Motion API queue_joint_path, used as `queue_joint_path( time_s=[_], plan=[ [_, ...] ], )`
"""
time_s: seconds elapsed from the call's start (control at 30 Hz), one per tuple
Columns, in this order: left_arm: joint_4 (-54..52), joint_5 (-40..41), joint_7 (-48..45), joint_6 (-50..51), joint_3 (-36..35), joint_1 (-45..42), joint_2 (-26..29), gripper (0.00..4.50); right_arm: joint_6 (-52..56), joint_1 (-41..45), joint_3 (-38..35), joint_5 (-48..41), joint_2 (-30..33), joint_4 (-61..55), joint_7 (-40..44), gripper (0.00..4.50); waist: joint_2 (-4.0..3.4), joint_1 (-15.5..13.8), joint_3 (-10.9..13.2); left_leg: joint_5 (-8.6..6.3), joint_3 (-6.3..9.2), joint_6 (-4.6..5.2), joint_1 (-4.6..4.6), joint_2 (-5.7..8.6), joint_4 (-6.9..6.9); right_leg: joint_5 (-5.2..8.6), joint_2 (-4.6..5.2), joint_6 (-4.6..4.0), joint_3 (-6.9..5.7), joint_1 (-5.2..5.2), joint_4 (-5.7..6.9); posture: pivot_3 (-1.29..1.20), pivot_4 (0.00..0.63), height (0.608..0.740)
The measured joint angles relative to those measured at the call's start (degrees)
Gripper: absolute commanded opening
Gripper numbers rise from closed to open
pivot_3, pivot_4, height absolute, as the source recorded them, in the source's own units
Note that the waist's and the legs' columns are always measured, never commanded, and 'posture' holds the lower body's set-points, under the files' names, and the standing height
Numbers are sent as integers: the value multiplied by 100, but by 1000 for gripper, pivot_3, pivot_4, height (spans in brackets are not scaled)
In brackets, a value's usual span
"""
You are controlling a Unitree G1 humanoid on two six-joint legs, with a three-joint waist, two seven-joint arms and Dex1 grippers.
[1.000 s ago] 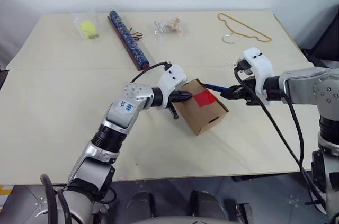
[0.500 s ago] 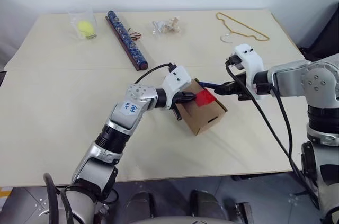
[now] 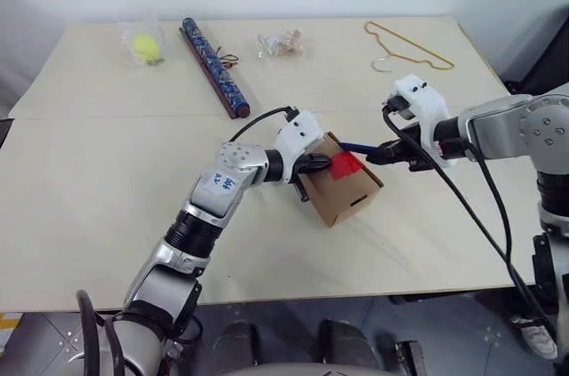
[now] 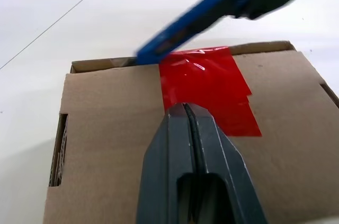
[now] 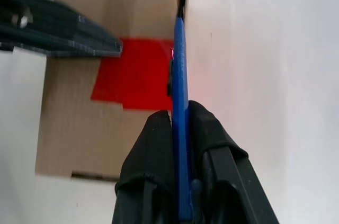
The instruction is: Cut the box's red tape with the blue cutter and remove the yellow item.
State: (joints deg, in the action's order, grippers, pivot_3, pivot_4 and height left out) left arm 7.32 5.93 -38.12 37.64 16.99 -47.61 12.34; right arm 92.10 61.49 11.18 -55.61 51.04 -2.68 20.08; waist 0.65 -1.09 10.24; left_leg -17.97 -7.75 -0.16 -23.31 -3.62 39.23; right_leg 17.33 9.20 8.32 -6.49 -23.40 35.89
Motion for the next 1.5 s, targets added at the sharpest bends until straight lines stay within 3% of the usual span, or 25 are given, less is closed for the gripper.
queue_joint_path(
  time_s=[0.47,0.77,1.5],
  plan=[
    [99,-154,109,-33,121,-83,-79,0,-36,194,605,-1291,775,184,-301,168,0,-21,0,0,0,1,0,-1,0,-1,0,-1,0,0,-3,0,150,740],
    [36,-163,102,-29,130,-80,-52,0,-44,425,886,-1867,907,465,-630,168,1,-21,-1,-1,-1,1,-1,-3,0,-1,0,-3,-1,-1,-4,0,150,740],
    [42,-163,172,-29,112,-61,-103,0,-39,685,2110,-3036,1809,429,-415,168,1,-24,-1,-2,-1,3,-1,-4,2,-2,1,-5,-1,-1,-25,0,150,740]
  ],
)
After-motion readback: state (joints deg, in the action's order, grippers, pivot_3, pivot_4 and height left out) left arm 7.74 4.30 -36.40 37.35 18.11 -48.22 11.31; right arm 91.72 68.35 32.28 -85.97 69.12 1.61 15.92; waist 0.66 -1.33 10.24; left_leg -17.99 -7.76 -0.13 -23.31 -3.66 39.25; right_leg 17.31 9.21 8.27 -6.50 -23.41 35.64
